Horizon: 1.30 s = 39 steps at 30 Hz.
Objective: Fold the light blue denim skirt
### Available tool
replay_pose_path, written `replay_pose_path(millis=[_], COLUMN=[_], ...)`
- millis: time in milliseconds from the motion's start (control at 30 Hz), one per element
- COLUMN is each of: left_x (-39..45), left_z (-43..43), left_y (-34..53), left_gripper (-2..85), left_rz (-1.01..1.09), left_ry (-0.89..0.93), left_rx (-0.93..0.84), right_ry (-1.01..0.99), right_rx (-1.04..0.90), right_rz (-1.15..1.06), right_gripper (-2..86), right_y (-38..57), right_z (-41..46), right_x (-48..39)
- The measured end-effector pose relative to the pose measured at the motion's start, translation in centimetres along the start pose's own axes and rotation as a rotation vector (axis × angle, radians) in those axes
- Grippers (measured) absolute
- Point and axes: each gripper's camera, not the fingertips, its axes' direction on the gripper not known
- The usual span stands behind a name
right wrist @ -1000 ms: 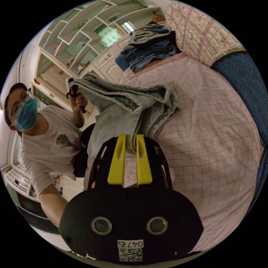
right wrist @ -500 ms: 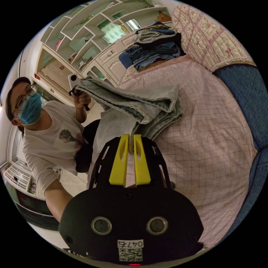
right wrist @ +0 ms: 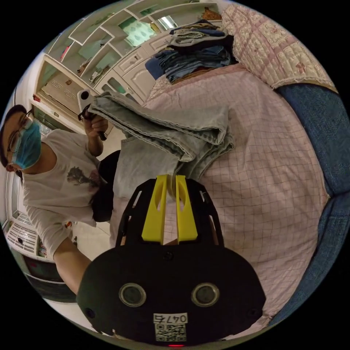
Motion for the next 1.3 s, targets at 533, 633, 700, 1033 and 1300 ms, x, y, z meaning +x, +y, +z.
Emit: replay_pose_path(millis=[533, 633, 700, 1033, 1300], left_x=[-5.7, -7.2, -8.2, -13.1, -13.7], left_z=[1.3, 1.7, 2.1, 4.2, 7.6], left_y=[4.1, 5.1, 5.8, 12.3, 18.1], left_gripper=[3.1, 3.1, 3.1, 3.3, 3.3], left_rz=[0.001, -0.008, -0.017, -0.041, 0.070], left_ry=[0.009, 0.012, 0.016, 0.035, -0.005], left_rx=[-0.004, 0.000, 0.002, 0.016, -0.047], right_ry=[-0.042, -0.049, -0.039, 0.386, 0.015], right_rx=[-0.060, -0.011, 0.002, 0.171, 0.532], right_rz=[0.109, 0.100, 0.130, 0.260, 0.561], right_gripper=[0.3, 0.4, 0.9, 7.1, 16.3], right_y=[4.6, 6.9, 7.6, 13.1, 21.1], right_z=[2.6, 1.0, 0.6, -4.8, -4.3], right_x=[4.0, 3.1, 2.9, -5.6, -8.7])
